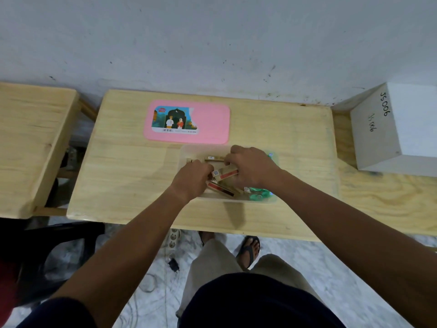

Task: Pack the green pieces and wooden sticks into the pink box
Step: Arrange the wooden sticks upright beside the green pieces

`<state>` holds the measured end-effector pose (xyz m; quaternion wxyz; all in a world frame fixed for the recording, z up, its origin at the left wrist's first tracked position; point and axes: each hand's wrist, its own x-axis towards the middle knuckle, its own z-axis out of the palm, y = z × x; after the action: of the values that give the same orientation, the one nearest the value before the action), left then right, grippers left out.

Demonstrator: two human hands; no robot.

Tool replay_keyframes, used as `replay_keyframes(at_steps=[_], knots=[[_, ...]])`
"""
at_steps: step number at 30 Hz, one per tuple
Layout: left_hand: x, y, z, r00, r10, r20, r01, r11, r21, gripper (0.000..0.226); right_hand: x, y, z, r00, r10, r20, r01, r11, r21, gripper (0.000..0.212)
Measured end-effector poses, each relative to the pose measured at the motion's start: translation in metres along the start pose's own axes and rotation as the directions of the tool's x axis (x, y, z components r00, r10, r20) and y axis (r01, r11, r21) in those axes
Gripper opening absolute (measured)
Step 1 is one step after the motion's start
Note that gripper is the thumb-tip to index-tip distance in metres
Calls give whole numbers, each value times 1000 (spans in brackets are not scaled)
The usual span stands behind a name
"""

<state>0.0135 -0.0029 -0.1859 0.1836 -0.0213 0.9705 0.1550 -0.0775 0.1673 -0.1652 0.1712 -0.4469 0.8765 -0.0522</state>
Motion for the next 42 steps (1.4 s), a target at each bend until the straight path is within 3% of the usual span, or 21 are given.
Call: replay_keyframes(at_steps=[4,7,9,12,15,24,28,33,38,42], knots=[[0,-7,-5,996,-81,-28,71,966,-248,45,-1,4,-5,992,123,-26,-116,974,193,39],[-6,-12,-16,996,-89,1,80,891,-447,45,-2,5,-4,973,232,-2,-222,932,285,37],[-10,-14,-24,997,-76,-14,60,870,-489,40,0,4,-1,965,264,9,-254,917,308,39],[-14,-15,-35,998,-58,17,60,888,-457,31,3,-2,3,962,271,36,-268,912,309,45],[-18,-16,-45,998,-50,33,59,903,-425,25,5,-6,10,958,278,67,-286,921,264,38],[-22,-30,-70,997,-72,-38,54,929,-366,22,10,-15,22,947,299,117,-320,907,273,34],[-22,-43,-81,982,-154,-110,100,916,-389,23,11,-18,26,945,304,121,-326,903,281,39],[-19,-44,-74,911,-292,-293,155,898,-412,21,12,-20,29,928,343,147,-372,878,302,38],[-21,-36,-54,896,-371,-245,240,867,-437,23,14,-22,28,902,399,162,-431,846,313,35],[-22,-33,-51,900,-374,-223,260,873,-414,23,15,-24,26,920,382,92,-393,884,252,33]])
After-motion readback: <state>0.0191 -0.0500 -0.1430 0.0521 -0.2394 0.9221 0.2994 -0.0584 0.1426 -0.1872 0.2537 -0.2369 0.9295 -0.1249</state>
